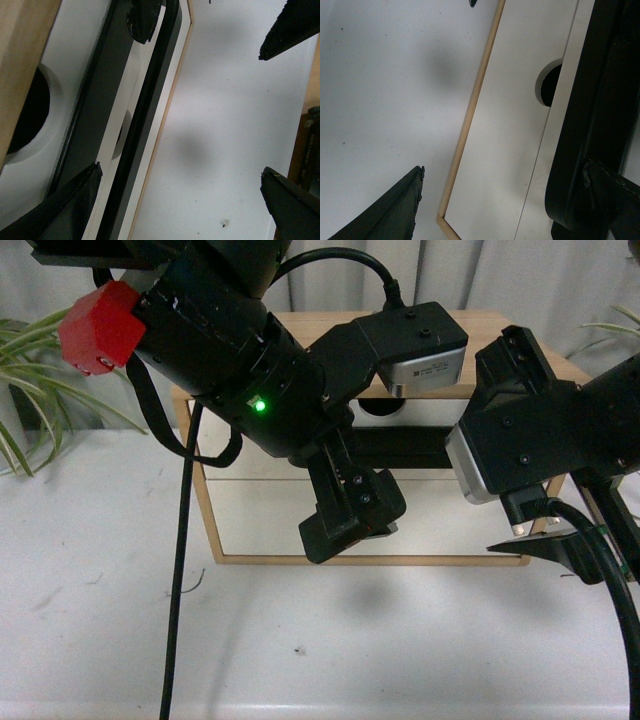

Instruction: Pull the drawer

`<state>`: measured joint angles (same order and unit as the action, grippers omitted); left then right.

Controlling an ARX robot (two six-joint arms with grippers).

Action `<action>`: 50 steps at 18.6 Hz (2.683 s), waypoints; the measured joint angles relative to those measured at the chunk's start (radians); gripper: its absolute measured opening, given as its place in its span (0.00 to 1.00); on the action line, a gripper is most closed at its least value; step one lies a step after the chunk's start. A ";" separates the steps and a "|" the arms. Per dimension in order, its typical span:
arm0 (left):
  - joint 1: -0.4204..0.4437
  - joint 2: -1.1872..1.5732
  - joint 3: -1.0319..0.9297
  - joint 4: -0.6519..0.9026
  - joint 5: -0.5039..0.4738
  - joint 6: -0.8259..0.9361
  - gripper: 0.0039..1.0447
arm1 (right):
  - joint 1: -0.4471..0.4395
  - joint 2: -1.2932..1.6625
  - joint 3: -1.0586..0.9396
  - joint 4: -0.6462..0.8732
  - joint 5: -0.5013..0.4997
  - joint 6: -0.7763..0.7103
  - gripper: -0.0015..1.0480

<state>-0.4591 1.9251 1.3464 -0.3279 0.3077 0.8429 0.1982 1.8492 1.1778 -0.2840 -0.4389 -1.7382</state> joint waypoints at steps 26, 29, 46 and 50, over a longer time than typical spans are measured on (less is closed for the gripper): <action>-0.009 0.053 -0.036 0.057 0.044 0.008 0.94 | 0.011 0.039 -0.045 0.042 0.022 0.046 0.94; -0.018 0.019 -0.087 0.072 0.048 0.008 0.94 | 0.020 0.000 -0.097 0.057 0.023 0.058 0.94; -0.082 -0.233 -0.406 0.159 0.059 -0.066 0.94 | 0.109 -0.274 -0.439 0.150 0.047 0.149 0.94; -0.080 -0.241 -0.406 0.182 0.063 -0.106 0.94 | 0.109 -0.273 -0.451 0.231 0.023 0.154 0.94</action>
<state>-0.5396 1.6840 0.9405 -0.1455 0.3706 0.7364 0.3077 1.5761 0.7269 -0.0528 -0.4160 -1.5845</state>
